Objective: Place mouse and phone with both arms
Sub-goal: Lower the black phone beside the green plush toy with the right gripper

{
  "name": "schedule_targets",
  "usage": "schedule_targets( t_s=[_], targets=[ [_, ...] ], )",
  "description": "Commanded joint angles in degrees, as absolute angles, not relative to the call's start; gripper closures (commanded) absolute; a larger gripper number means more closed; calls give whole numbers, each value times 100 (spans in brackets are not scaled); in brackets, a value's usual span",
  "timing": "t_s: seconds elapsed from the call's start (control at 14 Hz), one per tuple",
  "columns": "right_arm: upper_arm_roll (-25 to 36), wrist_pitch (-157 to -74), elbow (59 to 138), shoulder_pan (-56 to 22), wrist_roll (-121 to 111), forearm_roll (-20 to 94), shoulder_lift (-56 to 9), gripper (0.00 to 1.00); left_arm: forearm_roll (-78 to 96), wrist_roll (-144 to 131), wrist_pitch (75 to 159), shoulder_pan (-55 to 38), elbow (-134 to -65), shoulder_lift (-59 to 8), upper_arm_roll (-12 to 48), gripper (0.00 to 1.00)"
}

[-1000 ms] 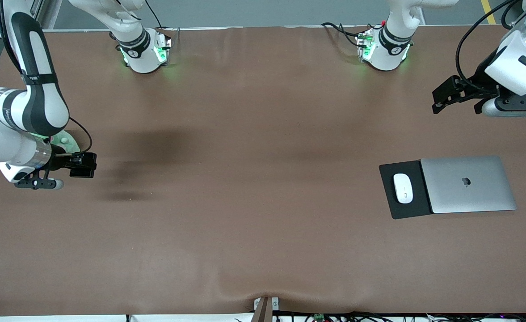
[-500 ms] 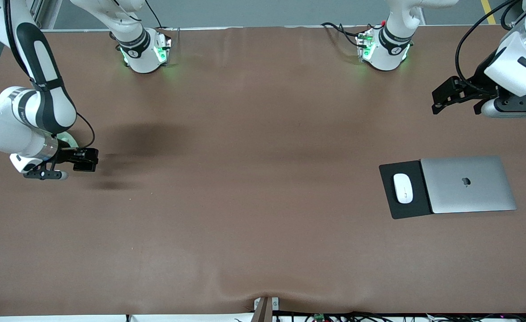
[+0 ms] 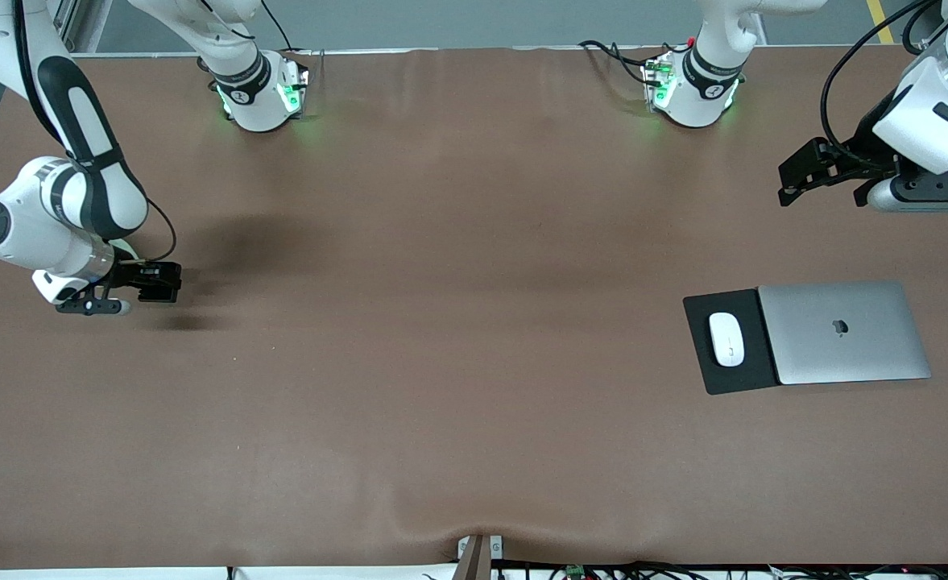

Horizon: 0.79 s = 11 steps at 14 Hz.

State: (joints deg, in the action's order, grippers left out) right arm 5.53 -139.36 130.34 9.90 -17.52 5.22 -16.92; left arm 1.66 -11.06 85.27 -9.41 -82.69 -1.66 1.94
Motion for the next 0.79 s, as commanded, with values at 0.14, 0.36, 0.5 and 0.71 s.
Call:
schedule_targets(
  t_s=[0.14, 0.36, 0.5, 0.71],
  targets=[
    [431, -14150, 13157, 1125, -1819, 483, -1767, 95, 299, -1020, 8561, -967, -8270, -149, 132, 0],
    [431, -14308, 13166, 1134, -1819, 545, -1854, 75, 308, -1011, 8569, -949, -8262, -132, 132, 0],
    [431, -14361, 13157, 1125, -1819, 545, -1925, 65, 369, -993, 8587, -949, -8262, -141, 132, 0],
    [431, -14466, 13157, 1108, -1828, 545, -2012, 39, 360, -1019, 8578, -940, -8253, -141, 123, 0]
  ],
)
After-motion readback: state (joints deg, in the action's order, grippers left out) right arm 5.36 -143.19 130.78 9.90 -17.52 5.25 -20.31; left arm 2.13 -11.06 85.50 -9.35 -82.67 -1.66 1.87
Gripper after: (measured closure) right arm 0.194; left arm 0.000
